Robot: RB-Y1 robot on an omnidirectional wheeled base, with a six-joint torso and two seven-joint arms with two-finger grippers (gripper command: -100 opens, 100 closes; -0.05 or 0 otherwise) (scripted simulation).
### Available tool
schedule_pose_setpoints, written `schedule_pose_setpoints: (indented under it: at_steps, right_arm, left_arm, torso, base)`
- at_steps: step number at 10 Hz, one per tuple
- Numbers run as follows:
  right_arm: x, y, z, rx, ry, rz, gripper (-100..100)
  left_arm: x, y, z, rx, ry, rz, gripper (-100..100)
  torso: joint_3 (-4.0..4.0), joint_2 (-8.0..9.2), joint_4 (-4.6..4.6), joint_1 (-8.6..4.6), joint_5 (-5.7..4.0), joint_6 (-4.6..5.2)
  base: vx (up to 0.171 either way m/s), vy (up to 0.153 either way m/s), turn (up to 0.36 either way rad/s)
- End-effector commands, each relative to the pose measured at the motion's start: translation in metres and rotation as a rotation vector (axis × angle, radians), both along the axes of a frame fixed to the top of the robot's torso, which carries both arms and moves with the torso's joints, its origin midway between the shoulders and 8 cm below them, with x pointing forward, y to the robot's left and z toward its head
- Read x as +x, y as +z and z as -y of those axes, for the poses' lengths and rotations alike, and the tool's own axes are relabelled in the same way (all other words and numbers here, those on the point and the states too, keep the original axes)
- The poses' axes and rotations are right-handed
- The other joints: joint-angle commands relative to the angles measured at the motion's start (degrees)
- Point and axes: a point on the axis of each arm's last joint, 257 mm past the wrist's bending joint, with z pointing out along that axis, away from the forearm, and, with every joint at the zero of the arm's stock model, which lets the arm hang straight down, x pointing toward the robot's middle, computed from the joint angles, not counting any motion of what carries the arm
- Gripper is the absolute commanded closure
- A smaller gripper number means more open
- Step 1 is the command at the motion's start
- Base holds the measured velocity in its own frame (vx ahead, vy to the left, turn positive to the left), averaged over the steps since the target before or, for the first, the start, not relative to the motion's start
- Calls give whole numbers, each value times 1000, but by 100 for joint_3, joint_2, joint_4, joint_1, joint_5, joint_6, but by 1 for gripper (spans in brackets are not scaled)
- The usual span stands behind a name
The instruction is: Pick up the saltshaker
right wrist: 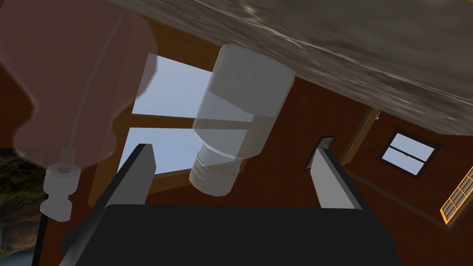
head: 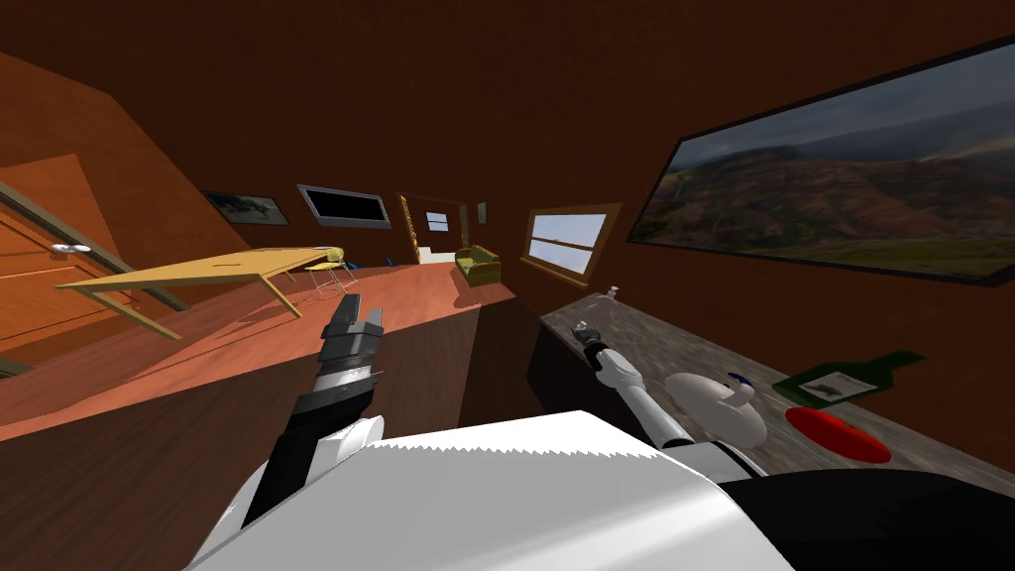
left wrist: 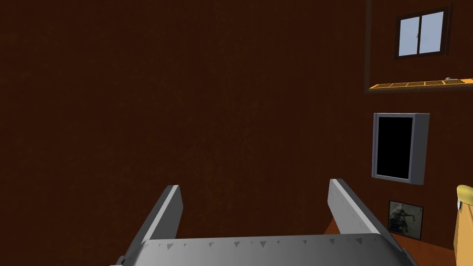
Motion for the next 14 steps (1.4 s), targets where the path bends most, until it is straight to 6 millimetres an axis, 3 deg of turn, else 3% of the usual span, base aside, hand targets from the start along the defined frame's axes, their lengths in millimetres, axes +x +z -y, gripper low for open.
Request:
schedule_pose_setpoints:
  at_steps: [1,2,3,7,8,9,10,11,12,13,14]
  right_arm:
    - [0,0,0,0,0,0,0]
    - [0,0,0,0,0,0,-100]
    - [0,0,0,0,0,0,100]
    - [0,1,1,-1,-2,2,100]
    - [0,1,1,-1,-2,2,0]
    - [15,12,-21,11,44,35,-100]
    - [15,12,-21,11,44,35,-100]
    - [29,23,-44,22,89,66,-100]
    - [29,23,-44,22,89,66,-100]
    - [43,36,-71,33,142,104,-100]
    - [50,43,-86,39,171,126,-100]
  left_arm:
    - [0,0,0,0,0,0,0]
    - [0,0,0,0,0,0,0]
    - [0,0,0,0,0,0,0]
    - [0,0,0,0,0,0,0]
    - [0,0,0,0,0,0,0]
    - [0,0,0,0,0,0,0]
    - [0,0,0,0,0,0,0]
    - [0,0,0,0,0,0,0]
    - [0,0,0,0,0,0,0]
    - [0,0,0,0,0,0,0]
    - [0,0,0,0,0,0,0]
  torso:
    - [0,0,0,0,0,0]
    - [2,4,1,1,0,0]
    - [4,6,1,1,0,0]
    - [-9,-10,-7,0,-7,-12]
    - [-9,-11,-7,0,-7,-12]
    - [-10,-12,-7,0,-7,-12]
    - [-12,-17,-8,-4,-7,-8]
    - [-14,-20,-9,-4,-8,-12]
    - [-16,-22,-10,-5,-8,-8]
    - [-16,-23,-10,-3,-8,-13]
    - [-18,-26,-10,-8,-8,-9]
  base:
    - [0,0,0]
    - [0,0,0]
    - [0,0,0]
    - [0,-1,-5]
    - [0,0,0]
    - [19,-17,-205]
    - [24,-14,-127]
    - [30,-18,-232]
    - [28,-11,-93]
    - [38,-28,-227]
    - [47,-25,-211]
